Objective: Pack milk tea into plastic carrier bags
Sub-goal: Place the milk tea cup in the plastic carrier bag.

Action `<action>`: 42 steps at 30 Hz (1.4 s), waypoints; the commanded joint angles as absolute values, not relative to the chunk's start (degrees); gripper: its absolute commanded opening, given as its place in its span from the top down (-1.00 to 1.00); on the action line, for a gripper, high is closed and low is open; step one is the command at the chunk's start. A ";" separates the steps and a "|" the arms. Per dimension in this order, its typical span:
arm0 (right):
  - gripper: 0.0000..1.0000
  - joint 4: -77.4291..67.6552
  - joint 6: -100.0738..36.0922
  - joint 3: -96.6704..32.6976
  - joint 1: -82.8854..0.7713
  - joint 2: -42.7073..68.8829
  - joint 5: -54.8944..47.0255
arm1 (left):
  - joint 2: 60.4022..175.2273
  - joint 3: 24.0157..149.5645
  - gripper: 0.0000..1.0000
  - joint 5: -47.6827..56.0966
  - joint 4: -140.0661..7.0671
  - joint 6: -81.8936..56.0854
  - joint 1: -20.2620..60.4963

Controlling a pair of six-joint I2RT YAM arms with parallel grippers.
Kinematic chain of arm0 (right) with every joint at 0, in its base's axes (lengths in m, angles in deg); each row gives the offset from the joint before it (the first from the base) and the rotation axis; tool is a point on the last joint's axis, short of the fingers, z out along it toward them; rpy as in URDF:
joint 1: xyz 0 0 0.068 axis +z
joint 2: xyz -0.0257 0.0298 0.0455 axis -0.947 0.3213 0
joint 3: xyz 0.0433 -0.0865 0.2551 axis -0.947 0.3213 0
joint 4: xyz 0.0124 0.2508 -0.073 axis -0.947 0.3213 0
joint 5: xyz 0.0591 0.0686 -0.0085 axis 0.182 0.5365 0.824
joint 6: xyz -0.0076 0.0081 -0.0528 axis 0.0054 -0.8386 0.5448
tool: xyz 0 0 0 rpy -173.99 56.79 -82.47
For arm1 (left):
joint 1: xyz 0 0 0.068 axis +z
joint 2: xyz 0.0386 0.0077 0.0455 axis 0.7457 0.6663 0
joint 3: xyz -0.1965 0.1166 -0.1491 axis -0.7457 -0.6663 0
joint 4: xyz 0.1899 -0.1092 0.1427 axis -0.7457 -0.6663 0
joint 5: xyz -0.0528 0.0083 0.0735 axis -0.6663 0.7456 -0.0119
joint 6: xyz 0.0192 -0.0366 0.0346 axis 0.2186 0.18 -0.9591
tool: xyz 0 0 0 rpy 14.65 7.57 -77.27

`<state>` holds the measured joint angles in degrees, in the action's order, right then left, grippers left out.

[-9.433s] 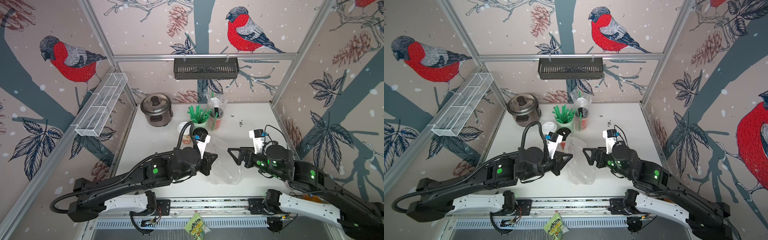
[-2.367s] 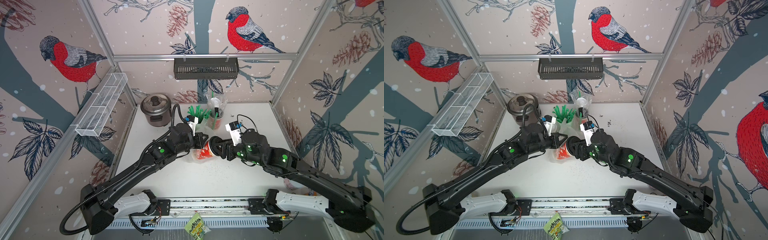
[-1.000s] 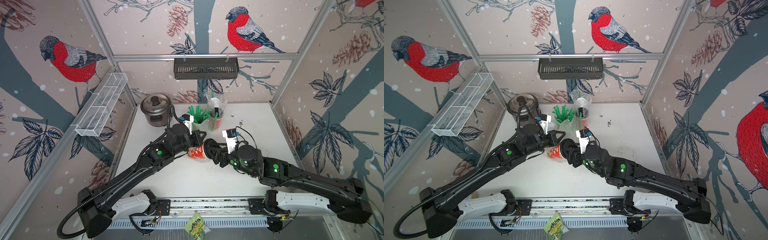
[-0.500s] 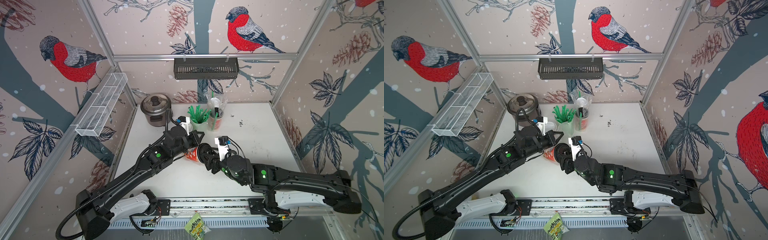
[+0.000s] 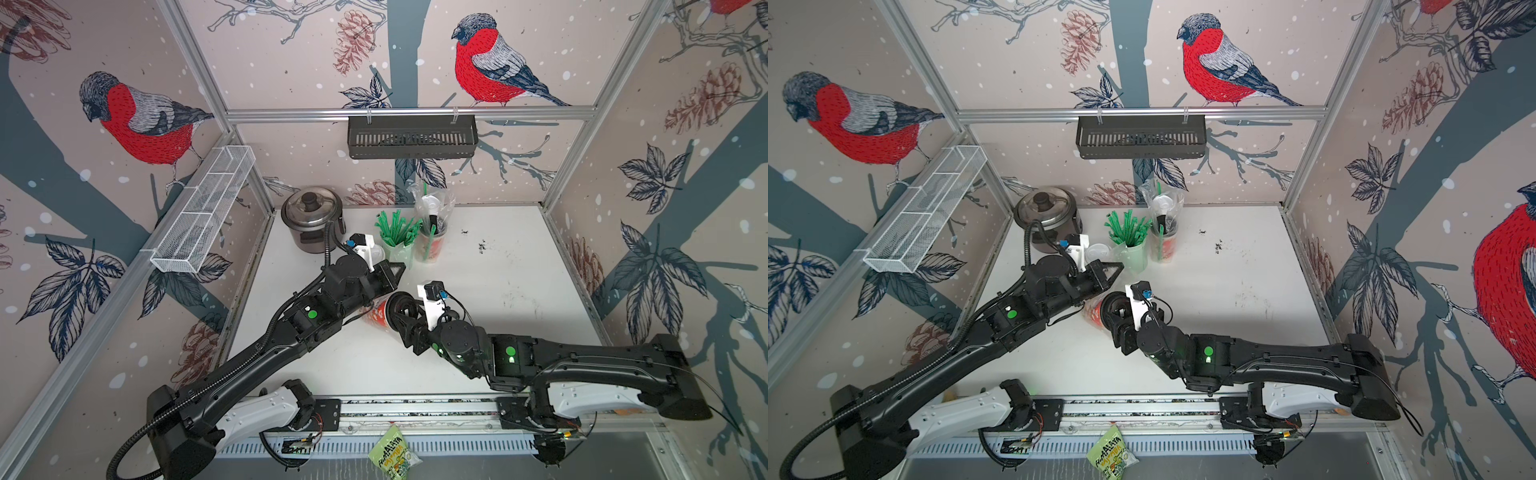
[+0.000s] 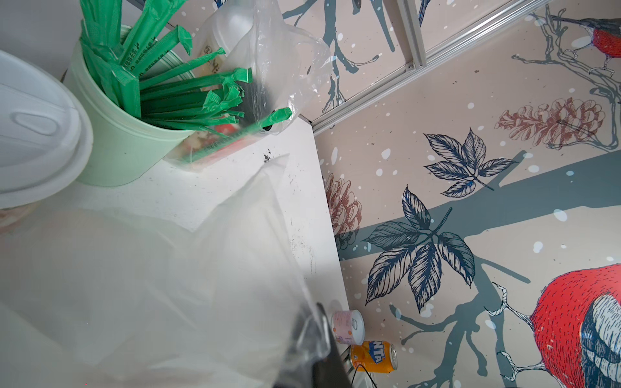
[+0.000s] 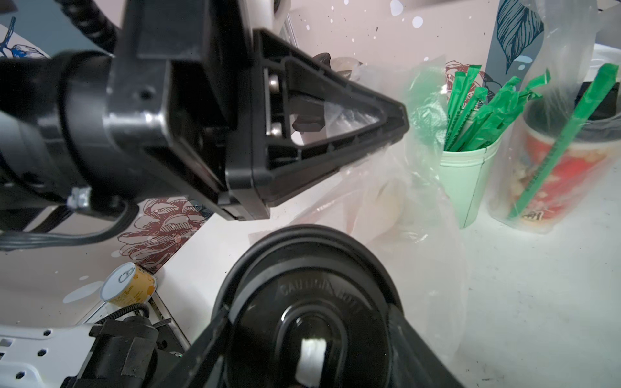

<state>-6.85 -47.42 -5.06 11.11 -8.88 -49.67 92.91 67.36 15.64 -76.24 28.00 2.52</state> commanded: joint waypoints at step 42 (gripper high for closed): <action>-0.05 5.91 -46.17 -10.06 13.85 -2.41 -50.01 | 83.07 61.99 1.00 21.25 -71.21 37.55 2.60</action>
